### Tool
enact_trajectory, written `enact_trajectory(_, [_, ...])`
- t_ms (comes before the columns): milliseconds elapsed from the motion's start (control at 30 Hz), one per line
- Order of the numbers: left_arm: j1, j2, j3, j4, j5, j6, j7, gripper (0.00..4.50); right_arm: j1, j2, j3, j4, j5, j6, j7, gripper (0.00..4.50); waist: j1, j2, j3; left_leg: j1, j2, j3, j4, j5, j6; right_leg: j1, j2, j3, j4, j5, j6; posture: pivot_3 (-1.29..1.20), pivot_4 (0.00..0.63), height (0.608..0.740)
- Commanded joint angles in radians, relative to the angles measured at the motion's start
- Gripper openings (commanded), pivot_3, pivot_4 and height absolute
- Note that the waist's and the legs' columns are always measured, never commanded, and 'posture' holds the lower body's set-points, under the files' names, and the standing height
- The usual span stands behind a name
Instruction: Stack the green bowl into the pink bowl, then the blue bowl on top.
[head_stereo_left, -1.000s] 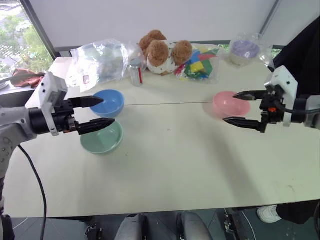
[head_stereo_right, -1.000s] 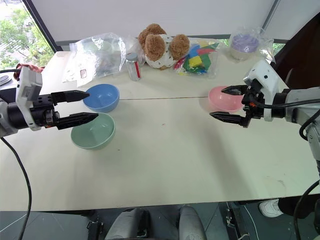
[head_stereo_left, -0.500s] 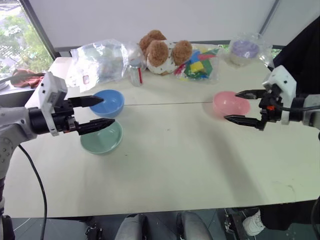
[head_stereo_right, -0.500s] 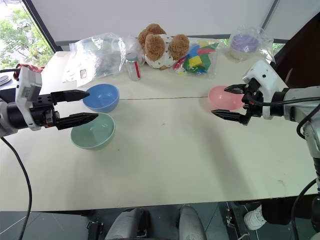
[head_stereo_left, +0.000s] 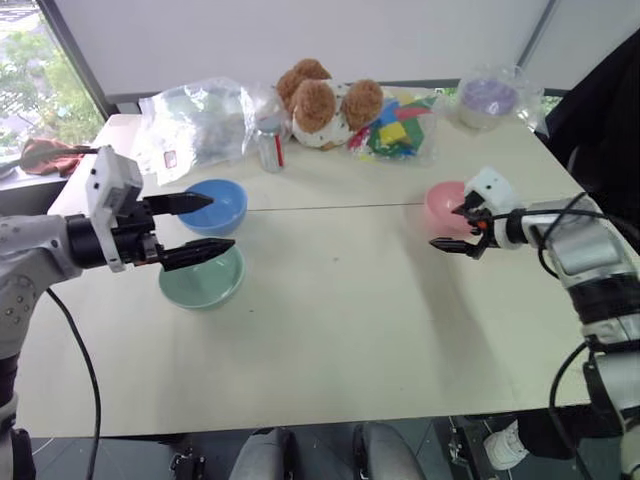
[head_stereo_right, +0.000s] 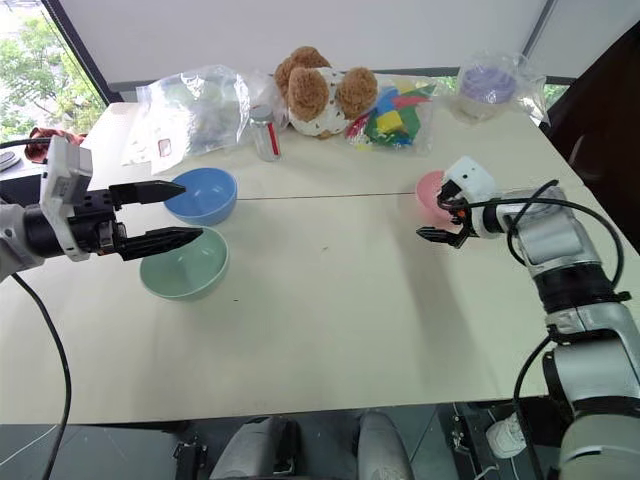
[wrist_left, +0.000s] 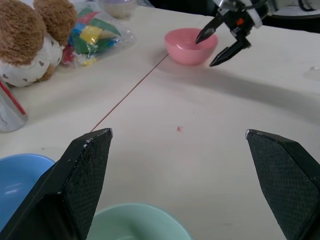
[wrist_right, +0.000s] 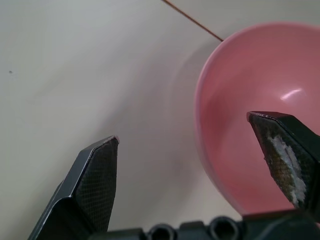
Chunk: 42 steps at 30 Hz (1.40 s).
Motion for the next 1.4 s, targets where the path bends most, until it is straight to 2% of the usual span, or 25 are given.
enact_trajectory(33, [0.011,0.012,0.044,-0.038,-0.005,-0.005,0.013,4.50,-0.065,0.013,-0.001,0.096,-0.053,-0.055,-0.006,3.96,-0.001,0.000,0.000,0.000,0.000,0.000,0.000,0.000,0.000,0.000,0.000,0.000,0.000,0.000,0.000,0.00,0.150,0.740])
enact_trajectory(67, [0.016,0.011,0.049,-0.043,-0.007,-0.003,0.018,4.50,-0.078,0.022,0.001,0.131,-0.067,-0.072,-0.012,3.70,-0.002,0.000,0.000,0.000,0.000,0.000,0.000,0.000,0.000,0.000,0.000,0.000,0.000,0.000,0.000,0.00,0.150,0.740])
enact_trajectory(300, [0.037,0.009,0.065,-0.067,-0.016,-0.001,0.040,4.50,-0.137,0.053,0.002,0.250,-0.121,-0.159,0.001,0.18,-0.005,0.000,0.000,0.000,0.000,0.000,0.000,0.000,0.000,0.000,0.000,0.000,0.000,0.000,0.000,0.00,0.150,0.740])
enact_trajectory(433, [0.037,0.008,0.066,-0.070,-0.018,-0.001,0.045,4.50,-0.126,0.030,0.019,0.155,-0.148,-0.240,0.064,0.08,-0.005,0.000,0.000,0.000,0.000,0.000,0.000,0.000,0.000,0.000,0.000,0.000,0.000,0.000,0.000,0.00,0.150,0.740])
enact_trajectory(633, [0.020,0.016,0.063,-0.047,-0.015,-0.005,0.034,4.50,-0.023,-0.005,0.006,-0.336,-0.017,-0.215,0.327,0.08,-0.003,0.001,0.001,0.000,0.000,0.000,-0.001,0.000,0.000,-0.001,0.000,0.000,0.000,0.000,0.000,0.00,0.150,0.740])
enact_trajectory(767, [-0.001,0.012,0.043,-0.032,-0.007,-0.011,0.026,4.50,0.040,0.018,0.086,-0.572,-0.013,-0.222,0.416,0.08,-0.001,0.001,0.000,0.000,0.000,-0.001,0.000,0.000,0.000,0.000,0.001,0.000,0.000,0.000,0.000,0.00,0.150,0.740])
enact_trajectory(900, [-0.009,0.007,0.032,-0.030,-0.003,-0.012,0.024,4.50,0.036,0.079,0.157,-0.605,-0.052,-0.221,0.415,0.08,0.000,0.001,0.000,0.000,0.000,-0.001,0.001,0.000,0.000,0.000,0.000,0.000,0.001,0.000,0.000,0.00,0.150,0.740])
enact_trajectory(1100, [0.018,0.006,0.052,-0.061,-0.015,0.002,0.035,4.50,-0.009,0.143,0.239,-0.488,-0.159,-0.289,0.387,0.08,0.001,0.000,0.000,0.000,0.000,-0.001,0.001,0.000,0.000,0.000,0.000,-0.001,0.001,0.000,0.000,0.00,0.150,0.740])
enact_trajectory(1133, [0.022,0.005,0.056,-0.066,-0.019,0.005,0.039,4.50,-0.011,0.147,0.242,-0.483,-0.164,-0.293,0.390,0.59,0.001,0.000,0.000,0.000,0.000,-0.001,0.001,0.000,0.000,0.000,0.000,-0.001,0.001,0.000,0.000,0.00,0.150,0.740])
enact_trajectory(1200, [0.036,0.002,0.064,-0.079,-0.025,0.010,0.047,4.50,-0.013,0.153,0.245,-0.490,-0.165,-0.297,0.405,1.08,0.000,0.000,0.000,0.000,0.000,-0.001,0.001,0.000,0.000,0.000,0.000,-0.001,0.001,0.000,0.000,0.00,0.150,0.740])
enact_trajectory(1300, [0.058,0.000,0.077,-0.099,-0.033,0.018,0.056,4.50,-0.024,0.160,0.218,-0.524,-0.141,-0.269,0.423,2.54,-0.002,0.001,0.000,0.000,0.000,-0.001,0.001,0.000,0.000,0.000,0.000,-0.001,0.001,0.000,0.000,0.00,0.150,0.740])
enact_trajectory(1400, [0.080,0.011,0.088,-0.109,-0.040,0.024,0.056,4.50,-0.057,0.172,0.109,-0.581,-0.019,-0.168,0.427,4.05,-0.002,0.001,0.000,0.000,0.000,-0.001,0.001,0.000,0.000,0.000,0.000,-0.001,0.001,0.000,0.000,0.00,0.150,0.740])
